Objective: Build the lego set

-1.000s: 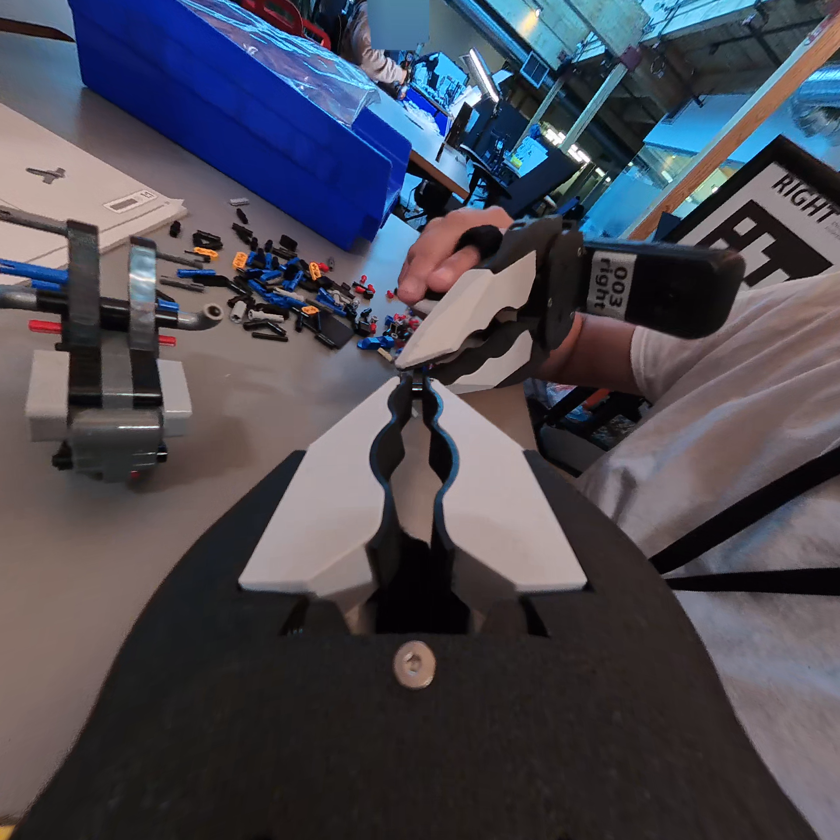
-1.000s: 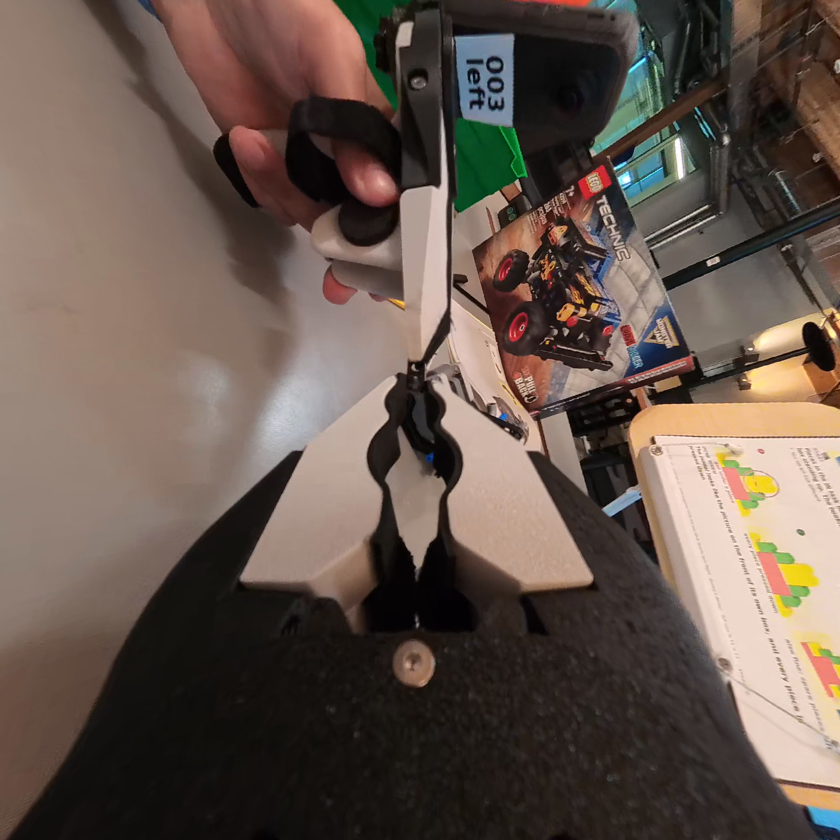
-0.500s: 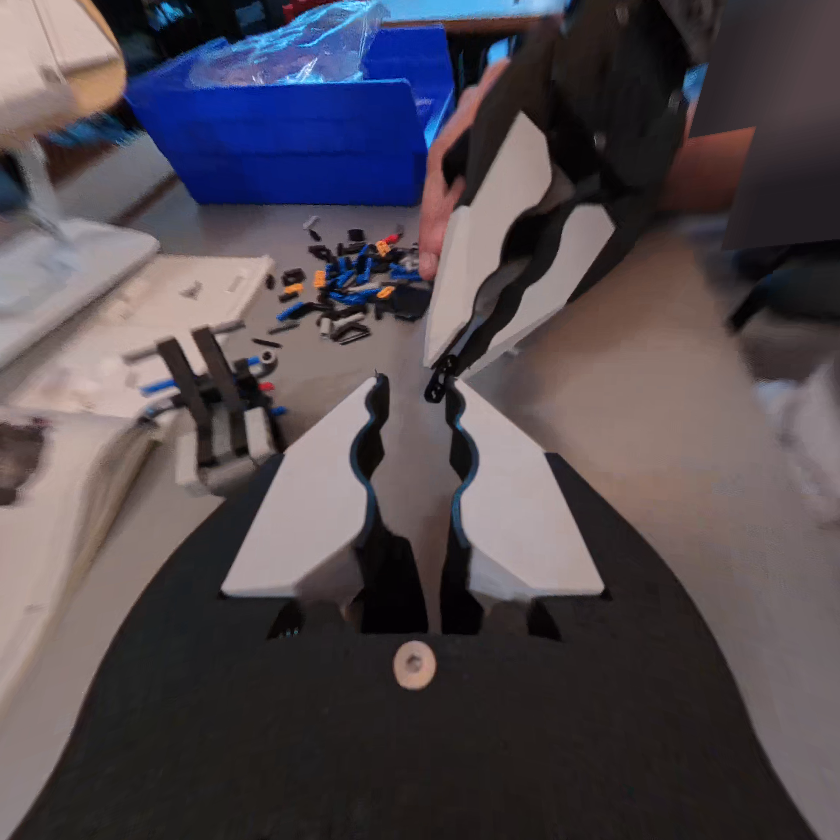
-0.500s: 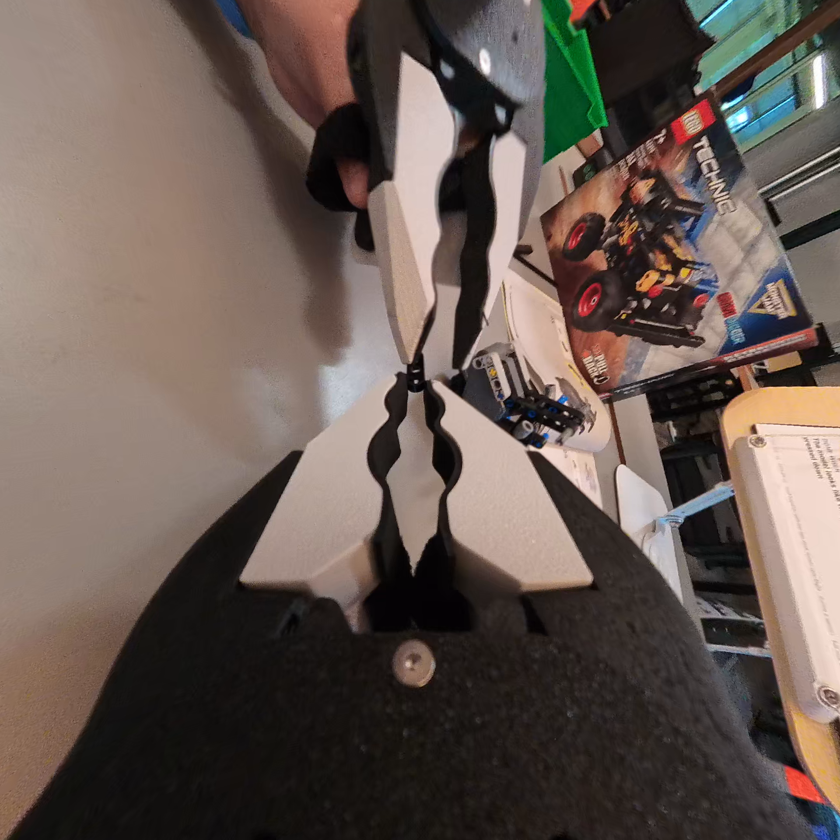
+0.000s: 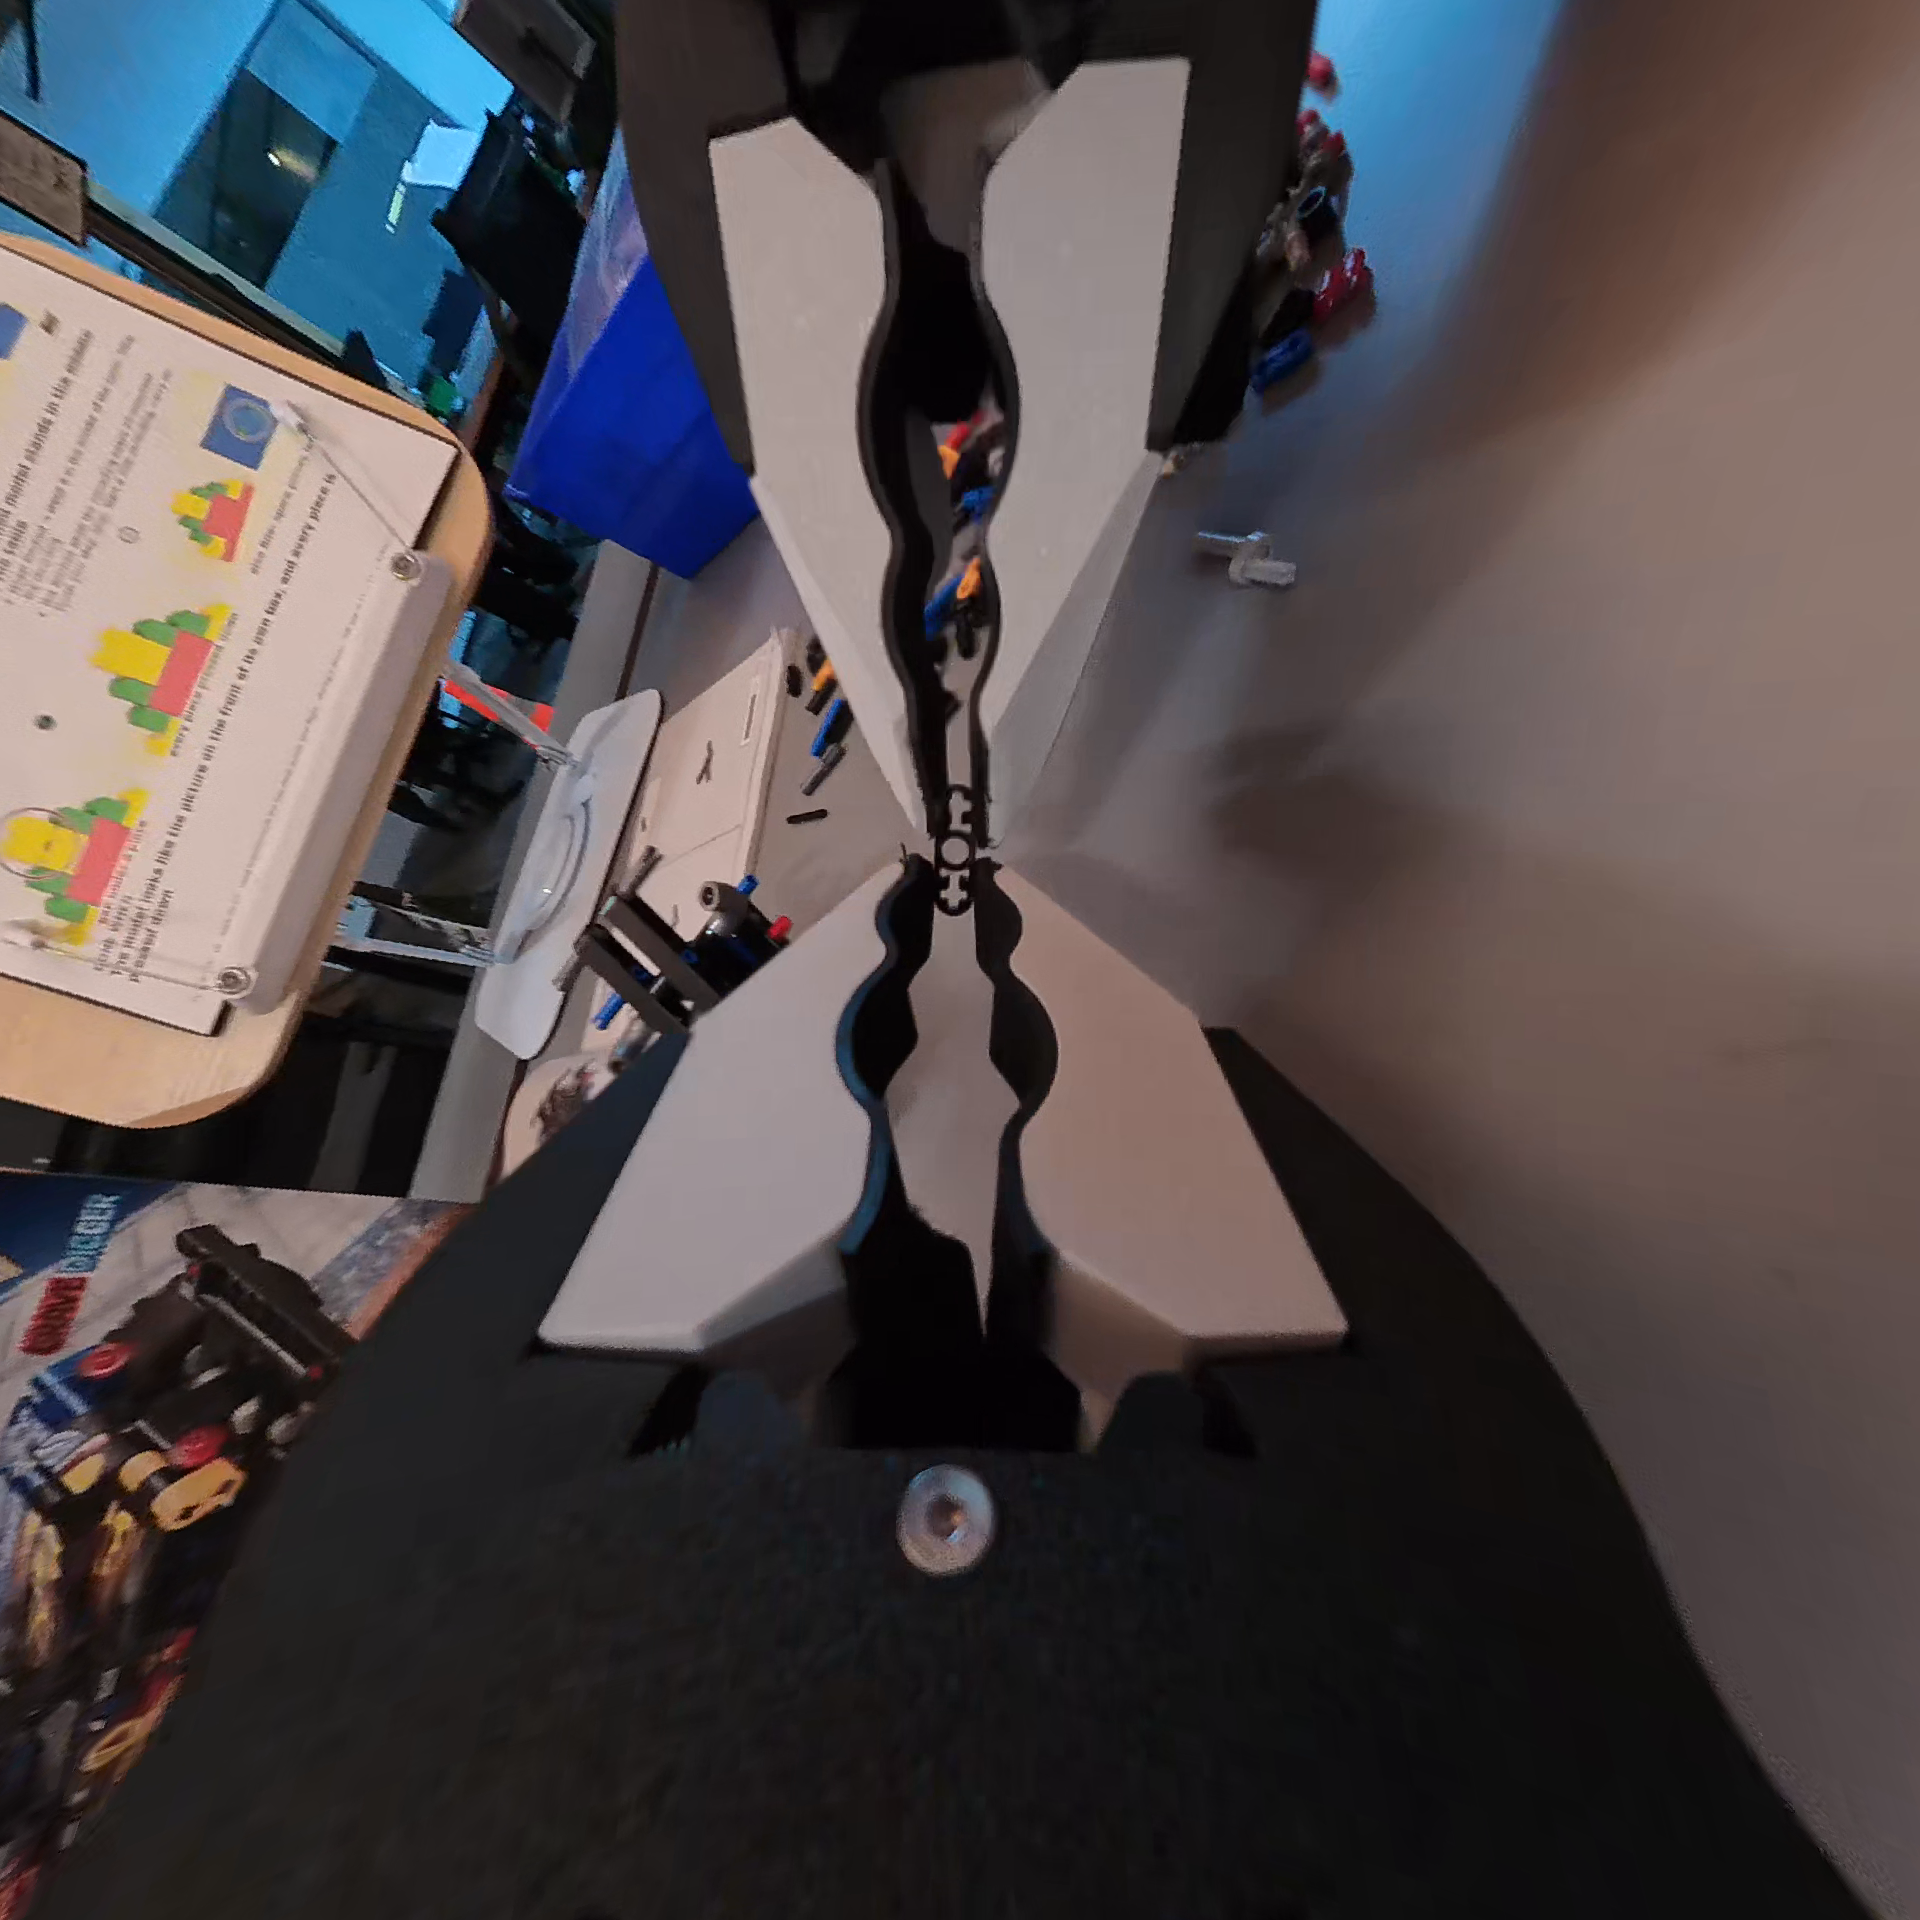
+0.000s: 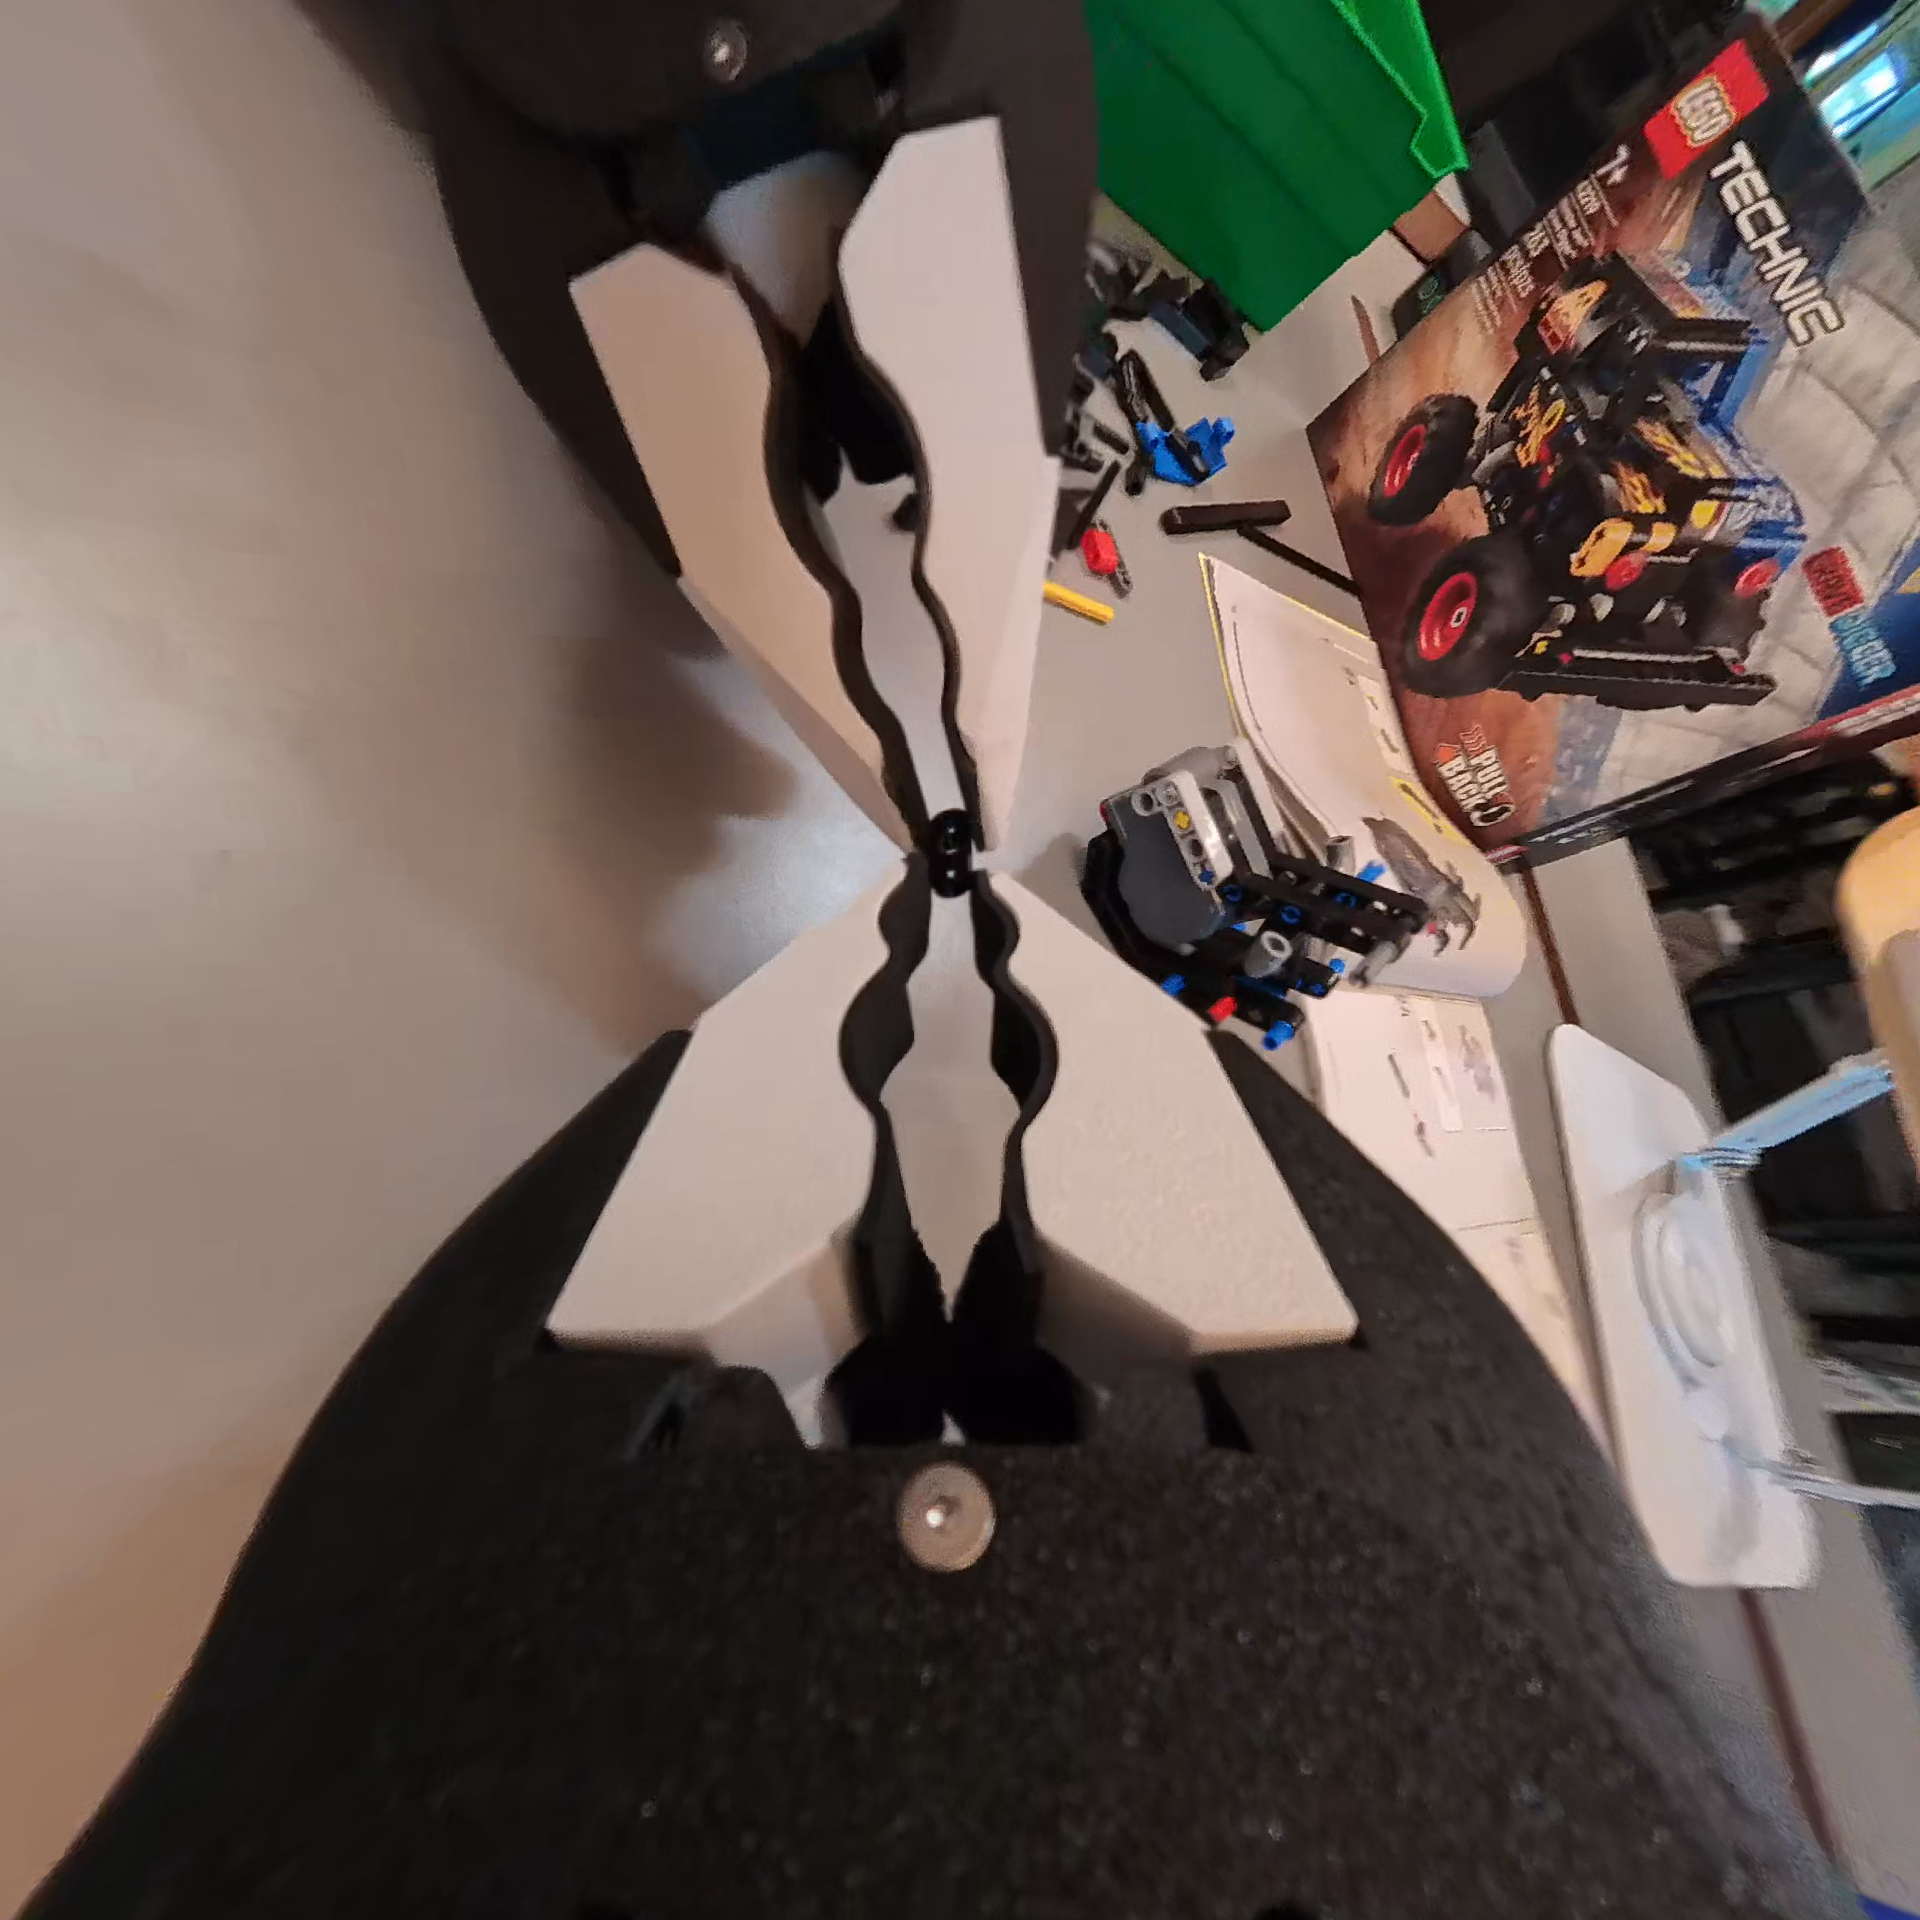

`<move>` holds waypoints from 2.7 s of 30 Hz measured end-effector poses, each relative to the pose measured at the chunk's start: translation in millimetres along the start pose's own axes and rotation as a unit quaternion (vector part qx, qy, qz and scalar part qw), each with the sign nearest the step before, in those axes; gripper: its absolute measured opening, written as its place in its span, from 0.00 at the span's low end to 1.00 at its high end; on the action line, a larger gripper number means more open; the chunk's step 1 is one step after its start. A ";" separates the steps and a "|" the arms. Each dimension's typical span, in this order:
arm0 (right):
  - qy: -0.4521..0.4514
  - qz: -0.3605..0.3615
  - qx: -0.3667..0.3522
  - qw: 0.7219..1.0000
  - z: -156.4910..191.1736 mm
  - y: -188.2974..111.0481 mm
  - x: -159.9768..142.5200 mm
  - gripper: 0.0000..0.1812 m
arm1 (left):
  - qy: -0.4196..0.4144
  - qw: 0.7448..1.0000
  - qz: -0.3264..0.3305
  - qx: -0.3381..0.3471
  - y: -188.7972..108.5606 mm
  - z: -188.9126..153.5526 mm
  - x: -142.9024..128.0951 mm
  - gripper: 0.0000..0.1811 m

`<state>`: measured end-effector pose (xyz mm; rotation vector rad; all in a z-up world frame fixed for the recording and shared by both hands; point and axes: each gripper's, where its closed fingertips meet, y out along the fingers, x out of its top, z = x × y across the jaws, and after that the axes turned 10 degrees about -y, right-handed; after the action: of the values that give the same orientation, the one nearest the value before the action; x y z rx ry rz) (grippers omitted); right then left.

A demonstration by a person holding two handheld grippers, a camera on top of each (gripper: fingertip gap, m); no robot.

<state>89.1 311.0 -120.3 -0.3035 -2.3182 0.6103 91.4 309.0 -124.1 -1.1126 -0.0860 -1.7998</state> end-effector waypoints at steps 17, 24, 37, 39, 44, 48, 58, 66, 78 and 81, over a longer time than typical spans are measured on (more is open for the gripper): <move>0.344 -0.154 0.134 0.917 -18.0 -8.8 17.6 0.02 | 0.015 0.996 -0.030 0.082 -9.9 22.2 11.8 0.03; 0.354 -0.135 0.097 0.921 -22.3 -3.5 18.9 0.01 | 0.028 0.994 -0.024 0.105 -10.1 25.8 11.3 0.03; 0.382 -0.148 0.111 0.905 -22.9 -1.6 21.2 0.02 | 0.016 0.993 -0.012 0.114 -10.0 26.3 15.6 0.03; 0.376 -0.159 0.116 0.905 -28.3 -9.9 19.4 0.07 | 0.011 0.994 -0.009 0.112 -11.4 28.4 12.2 0.03; 0.330 -0.193 0.105 0.918 -48.1 -37.8 7.0 0.11 | -0.042 0.996 -0.032 0.067 -12.1 25.6 13.6 0.03; 0.231 -0.142 0.184 0.945 -15.5 -59.1 -9.6 0.13 | -0.071 0.994 -0.075 0.016 -13.2 13.7 22.7 0.03; 0.188 0.016 0.275 0.943 55.1 -60.7 -65.1 0.14 | -0.123 0.985 -0.093 -0.072 -9.5 -17.0 34.9 0.03; 0.218 0.073 0.179 0.957 67.5 -72.8 -73.9 0.13 | -0.133 0.985 -0.074 -0.085 -6.2 -22.5 29.7 0.03; 0.255 0.053 0.184 0.948 68.8 -43.5 -54.0 0.17 | -0.129 0.985 -0.071 -0.092 -7.5 -28.2 32.4 0.03; 0.259 0.056 0.169 0.949 68.4 -43.3 -54.7 0.15 | -0.125 0.986 -0.069 -0.090 -8.0 -27.9 31.4 0.03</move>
<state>79.4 229.8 -173.7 -0.3815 -1.6703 0.8567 64.2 277.4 -114.6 -1.4917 -0.1561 -1.8079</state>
